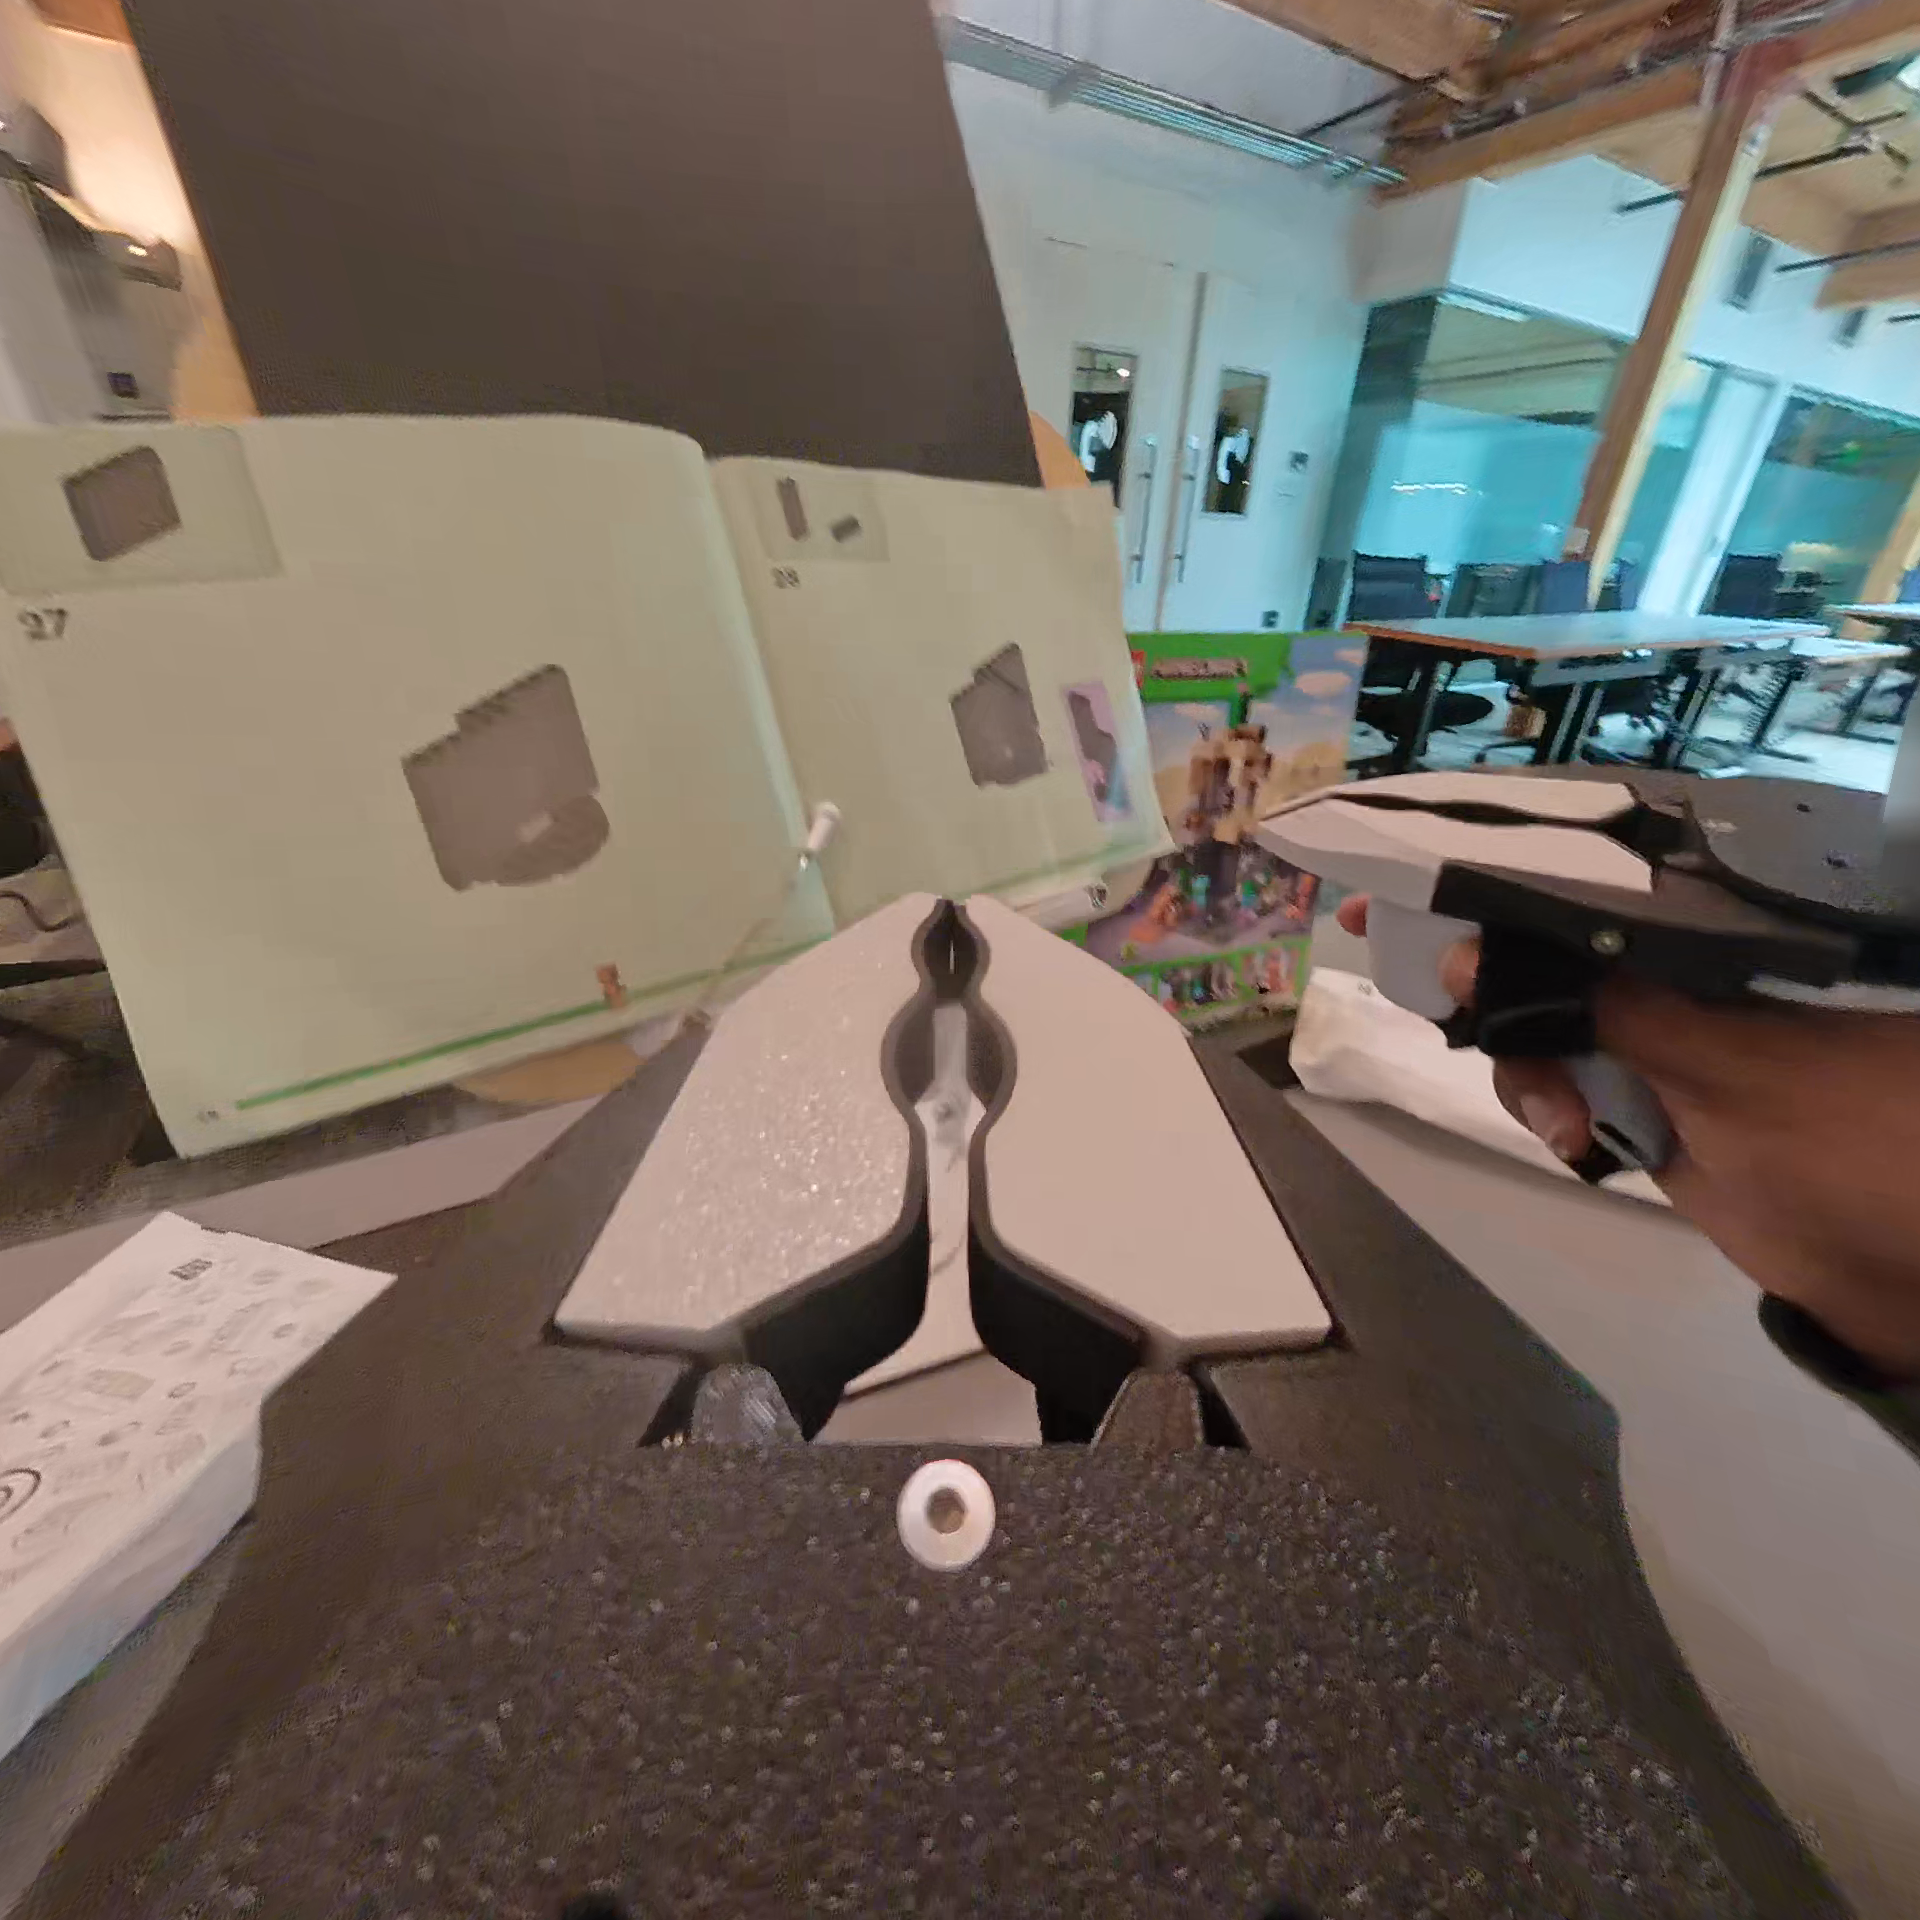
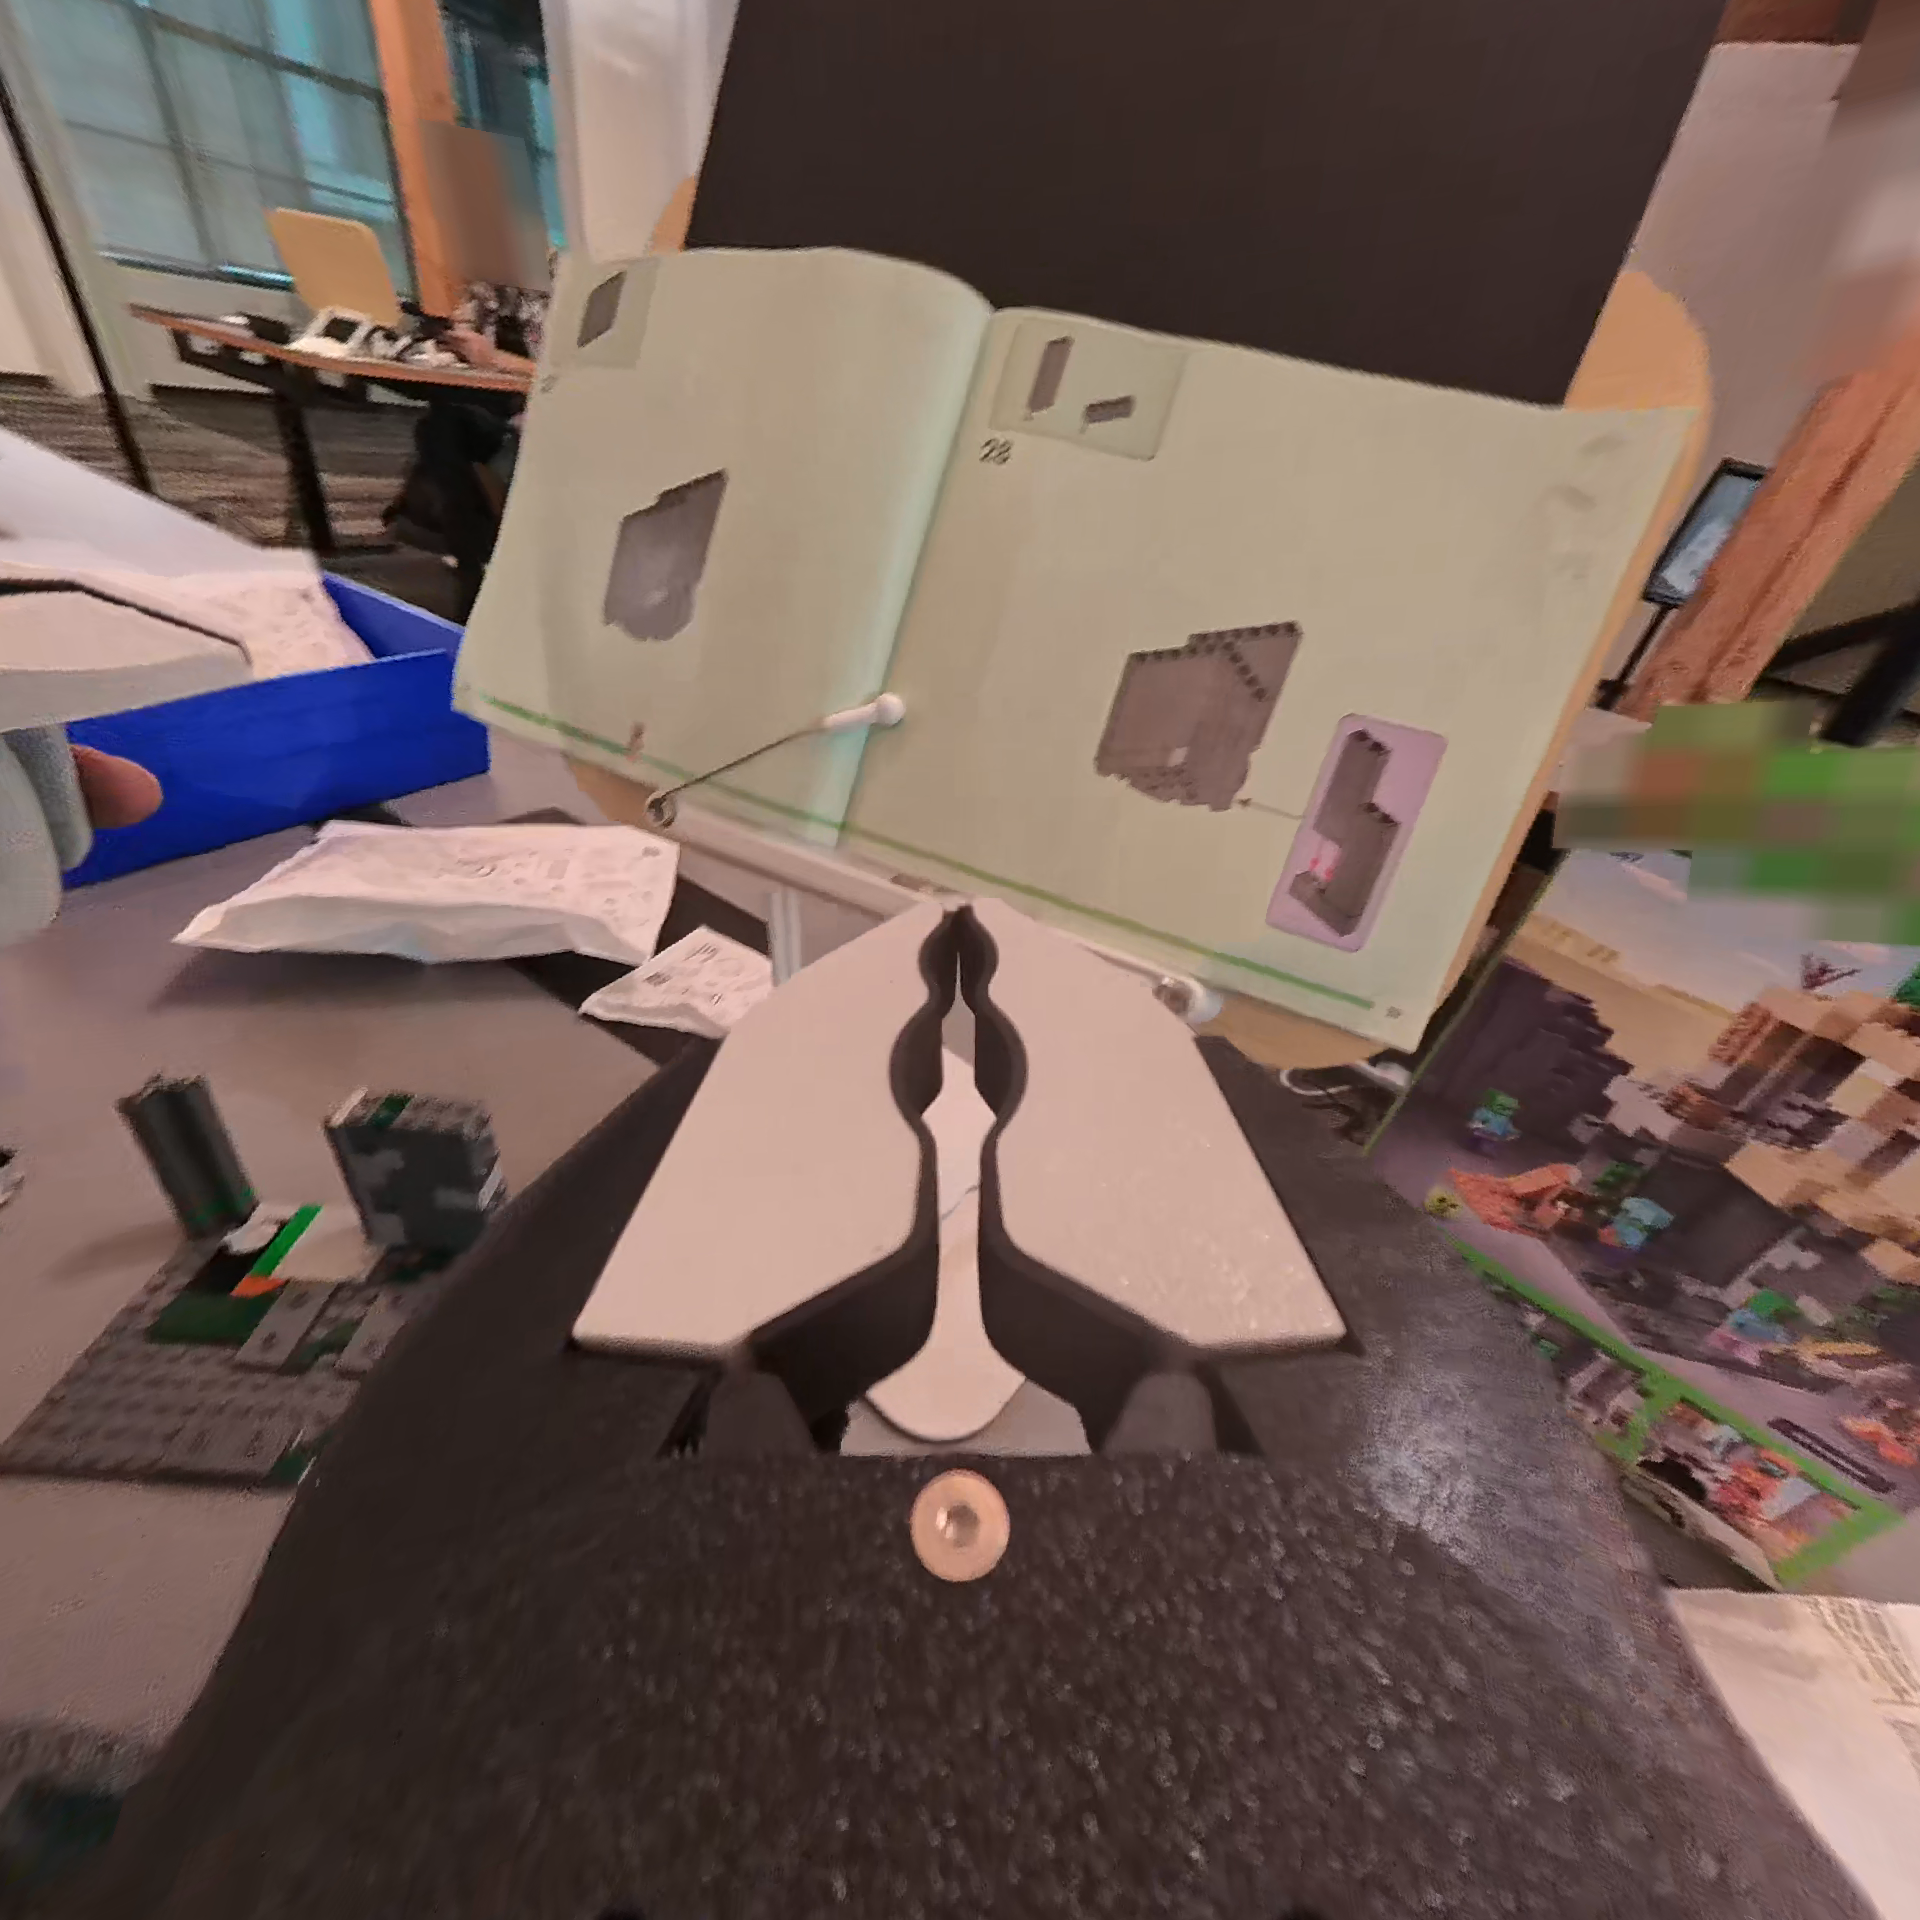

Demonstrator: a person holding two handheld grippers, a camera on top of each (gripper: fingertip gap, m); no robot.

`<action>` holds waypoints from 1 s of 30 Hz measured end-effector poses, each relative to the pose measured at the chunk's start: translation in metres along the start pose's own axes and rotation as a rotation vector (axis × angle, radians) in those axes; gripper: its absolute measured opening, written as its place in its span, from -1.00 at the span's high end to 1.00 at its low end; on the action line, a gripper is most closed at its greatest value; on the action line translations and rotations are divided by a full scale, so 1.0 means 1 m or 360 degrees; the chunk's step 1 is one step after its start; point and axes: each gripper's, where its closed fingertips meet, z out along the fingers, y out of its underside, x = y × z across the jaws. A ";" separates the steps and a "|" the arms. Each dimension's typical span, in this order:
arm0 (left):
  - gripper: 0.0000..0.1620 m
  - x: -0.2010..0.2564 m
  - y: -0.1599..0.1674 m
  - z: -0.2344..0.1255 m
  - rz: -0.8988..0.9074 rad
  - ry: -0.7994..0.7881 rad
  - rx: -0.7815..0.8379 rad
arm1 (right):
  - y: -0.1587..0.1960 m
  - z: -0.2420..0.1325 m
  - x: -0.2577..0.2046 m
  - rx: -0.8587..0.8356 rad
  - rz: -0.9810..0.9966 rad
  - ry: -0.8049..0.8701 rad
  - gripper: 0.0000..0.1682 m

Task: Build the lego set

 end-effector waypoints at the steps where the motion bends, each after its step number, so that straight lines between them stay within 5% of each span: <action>1: 1.00 -0.002 -0.005 0.006 0.0007 -0.0024 0.0005 | -0.004 0.004 0.004 0.0002 -0.0002 0.0043 1.00; 19: 1.00 0.007 0.024 0.026 0.0031 0.0069 -0.0077 | 0.004 0.091 0.036 -0.0009 -0.0023 0.0153 1.00; 30: 0.99 0.011 0.041 0.033 0.0017 0.0125 -0.0129 | 0.010 0.105 0.053 -0.0036 -0.0097 0.0089 0.98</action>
